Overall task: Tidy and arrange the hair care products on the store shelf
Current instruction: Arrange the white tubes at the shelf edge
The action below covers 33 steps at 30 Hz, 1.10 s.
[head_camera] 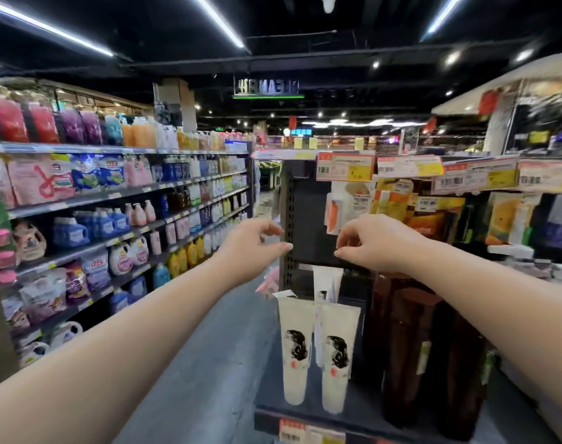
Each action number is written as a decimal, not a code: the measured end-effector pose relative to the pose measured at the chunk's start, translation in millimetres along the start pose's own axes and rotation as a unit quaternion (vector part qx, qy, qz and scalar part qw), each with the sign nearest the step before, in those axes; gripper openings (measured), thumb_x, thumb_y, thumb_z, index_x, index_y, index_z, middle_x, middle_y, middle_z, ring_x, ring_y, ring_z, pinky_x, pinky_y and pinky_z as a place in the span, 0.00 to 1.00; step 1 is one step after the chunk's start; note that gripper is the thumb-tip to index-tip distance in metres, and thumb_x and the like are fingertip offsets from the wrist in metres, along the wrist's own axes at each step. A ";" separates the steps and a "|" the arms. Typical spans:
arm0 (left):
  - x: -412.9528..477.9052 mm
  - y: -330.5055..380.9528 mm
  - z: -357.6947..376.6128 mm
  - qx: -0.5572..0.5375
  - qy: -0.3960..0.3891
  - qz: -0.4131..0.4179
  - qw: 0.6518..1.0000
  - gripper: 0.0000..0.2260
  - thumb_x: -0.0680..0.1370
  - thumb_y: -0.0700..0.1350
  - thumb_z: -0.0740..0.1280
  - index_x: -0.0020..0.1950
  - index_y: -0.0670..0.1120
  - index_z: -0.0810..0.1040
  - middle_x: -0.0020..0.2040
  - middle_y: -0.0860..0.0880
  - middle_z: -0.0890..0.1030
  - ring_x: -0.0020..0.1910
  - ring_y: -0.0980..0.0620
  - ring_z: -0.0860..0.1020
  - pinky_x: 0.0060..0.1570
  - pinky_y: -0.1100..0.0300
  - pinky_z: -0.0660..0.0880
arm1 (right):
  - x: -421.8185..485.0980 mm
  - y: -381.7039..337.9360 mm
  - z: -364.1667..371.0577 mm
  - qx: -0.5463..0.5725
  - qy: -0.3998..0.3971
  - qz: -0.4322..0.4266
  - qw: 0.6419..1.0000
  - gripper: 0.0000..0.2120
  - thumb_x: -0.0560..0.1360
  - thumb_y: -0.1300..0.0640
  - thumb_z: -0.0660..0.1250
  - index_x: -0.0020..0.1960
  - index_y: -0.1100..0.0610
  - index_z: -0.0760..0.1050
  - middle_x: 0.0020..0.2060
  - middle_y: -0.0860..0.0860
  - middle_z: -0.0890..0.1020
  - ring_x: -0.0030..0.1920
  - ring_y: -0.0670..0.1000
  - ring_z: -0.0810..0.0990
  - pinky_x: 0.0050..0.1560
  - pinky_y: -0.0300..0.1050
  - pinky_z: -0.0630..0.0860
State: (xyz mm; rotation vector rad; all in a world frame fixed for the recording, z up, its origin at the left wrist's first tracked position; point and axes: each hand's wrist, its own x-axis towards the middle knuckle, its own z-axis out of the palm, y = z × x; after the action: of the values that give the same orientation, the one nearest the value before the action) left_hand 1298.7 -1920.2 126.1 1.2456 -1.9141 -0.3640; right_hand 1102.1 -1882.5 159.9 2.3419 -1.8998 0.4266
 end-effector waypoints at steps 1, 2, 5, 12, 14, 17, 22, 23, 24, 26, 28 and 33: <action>4.0 -6.2 -1.8 -0.012 -0.012 -0.002 1.000 0.13 0.74 0.48 0.68 0.57 0.47 0.77 0.51 0.52 0.76 0.53 0.53 0.74 0.51 0.60 0.70 | 3.2 -4.1 3.6 -0.011 -0.004 0.016 1.000 0.12 0.76 0.48 0.63 0.55 0.52 0.78 0.48 0.48 0.79 0.46 0.46 0.76 0.44 0.38 0.74; 7.8 -11.6 -2.7 -0.021 -0.027 -0.001 0.999 0.13 0.74 0.48 0.68 0.57 0.46 0.77 0.50 0.52 0.76 0.53 0.53 0.74 0.52 0.60 0.70 | 5.5 -7.6 7.1 -0.021 -0.010 0.031 0.999 0.12 0.76 0.47 0.63 0.56 0.52 0.78 0.49 0.48 0.80 0.46 0.47 0.76 0.44 0.38 0.74; 17.6 -24.8 2.6 -0.048 -0.091 0.009 0.995 0.13 0.75 0.47 0.68 0.58 0.45 0.77 0.51 0.51 0.77 0.53 0.53 0.75 0.53 0.61 0.70 | 7.9 -12.9 16.7 -0.043 -0.031 0.082 0.995 0.12 0.76 0.47 0.63 0.54 0.51 0.78 0.50 0.48 0.81 0.46 0.48 0.76 0.43 0.39 0.74; 45.6 -37.1 37.5 -0.084 -0.171 0.000 0.982 0.19 0.72 0.50 0.71 0.60 0.46 0.75 0.57 0.49 0.77 0.51 0.54 0.74 0.49 0.63 0.71 | 16.0 -17.6 22.0 -0.085 -0.079 0.158 0.981 0.16 0.75 0.44 0.62 0.55 0.53 0.79 0.52 0.50 0.81 0.50 0.50 0.78 0.47 0.43 0.75; 54.9 -37.0 45.8 -0.075 -0.174 0.009 0.982 0.20 0.71 0.50 0.72 0.61 0.46 0.75 0.59 0.48 0.77 0.53 0.53 0.74 0.52 0.61 0.72 | 23.9 -18.1 26.1 -0.093 -0.095 0.166 0.977 0.18 0.75 0.42 0.62 0.55 0.54 0.79 0.52 0.51 0.81 0.51 0.51 0.79 0.49 0.45 0.76; 67.2 -36.7 57.2 -0.059 -0.187 0.008 0.981 0.21 0.71 0.50 0.72 0.62 0.46 0.74 0.61 0.47 0.77 0.57 0.51 0.75 0.54 0.59 0.72 | 34.7 -20.0 34.3 -0.098 -0.131 0.173 0.971 0.23 0.74 0.39 0.61 0.54 0.57 0.79 0.49 0.52 0.81 0.50 0.52 0.79 0.48 0.46 0.76; 75.8 -39.9 76.1 -0.008 -0.217 0.027 0.976 0.24 0.70 0.48 0.72 0.64 0.45 0.73 0.62 0.47 0.76 0.60 0.50 0.75 0.56 0.60 0.71 | 49.7 -18.8 50.9 -0.114 -0.158 0.192 0.962 0.26 0.70 0.33 0.62 0.35 0.58 0.71 0.34 0.49 0.77 0.38 0.51 0.77 0.40 0.45 0.74; 76.6 -40.9 79.9 -0.009 -0.226 0.029 0.974 0.24 0.70 0.47 0.72 0.64 0.45 0.73 0.61 0.47 0.77 0.59 0.50 0.75 0.55 0.61 0.71 | 51.7 -17.8 53.0 -0.116 -0.161 0.197 0.960 0.25 0.69 0.33 0.63 0.33 0.56 0.70 0.31 0.49 0.77 0.35 0.49 0.77 0.39 0.44 0.73; 76.8 -41.4 83.7 -0.009 -0.236 0.029 0.971 0.23 0.70 0.46 0.72 0.64 0.45 0.73 0.60 0.48 0.77 0.58 0.51 0.75 0.53 0.62 0.71 | 52.9 -16.7 55.0 -0.119 -0.167 0.199 0.958 0.24 0.69 0.34 0.64 0.32 0.55 0.70 0.29 0.48 0.77 0.34 0.48 0.76 0.40 0.44 0.74; 77.4 -42.2 91.7 -0.002 -0.248 0.030 0.968 0.22 0.70 0.45 0.72 0.63 0.46 0.73 0.59 0.48 0.78 0.54 0.52 0.76 0.52 0.62 0.73 | 54.8 -15.1 57.0 -0.132 -0.183 0.197 0.954 0.22 0.70 0.37 0.66 0.33 0.55 0.70 0.29 0.48 0.77 0.35 0.48 0.77 0.42 0.44 0.75; 77.1 -42.3 99.4 0.004 -0.251 0.037 0.967 0.21 0.70 0.45 0.72 0.62 0.46 0.74 0.56 0.49 0.79 0.50 0.54 0.76 0.48 0.63 0.73 | 56.5 -13.5 57.6 -0.135 -0.199 0.184 0.953 0.18 0.71 0.41 0.67 0.37 0.56 0.72 0.31 0.49 0.77 0.38 0.49 0.78 0.43 0.44 0.76; 73.9 -41.4 104.4 0.035 -0.212 0.062 0.975 0.09 0.74 0.45 0.66 0.52 0.46 0.80 0.41 0.52 0.77 0.38 0.55 0.74 0.32 0.66 0.68 | 57.2 -7.2 56.2 -0.156 -0.200 0.146 0.956 0.16 0.72 0.48 0.69 0.53 0.58 0.76 0.44 0.52 0.82 0.46 0.51 0.81 0.44 0.44 0.77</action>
State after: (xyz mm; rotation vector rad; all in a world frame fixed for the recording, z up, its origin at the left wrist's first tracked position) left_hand 1232.3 -2022.2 69.0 1.1523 -2.3717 -0.5330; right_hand 1128.4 -1948.9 122.5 2.0588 -2.2927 -0.3428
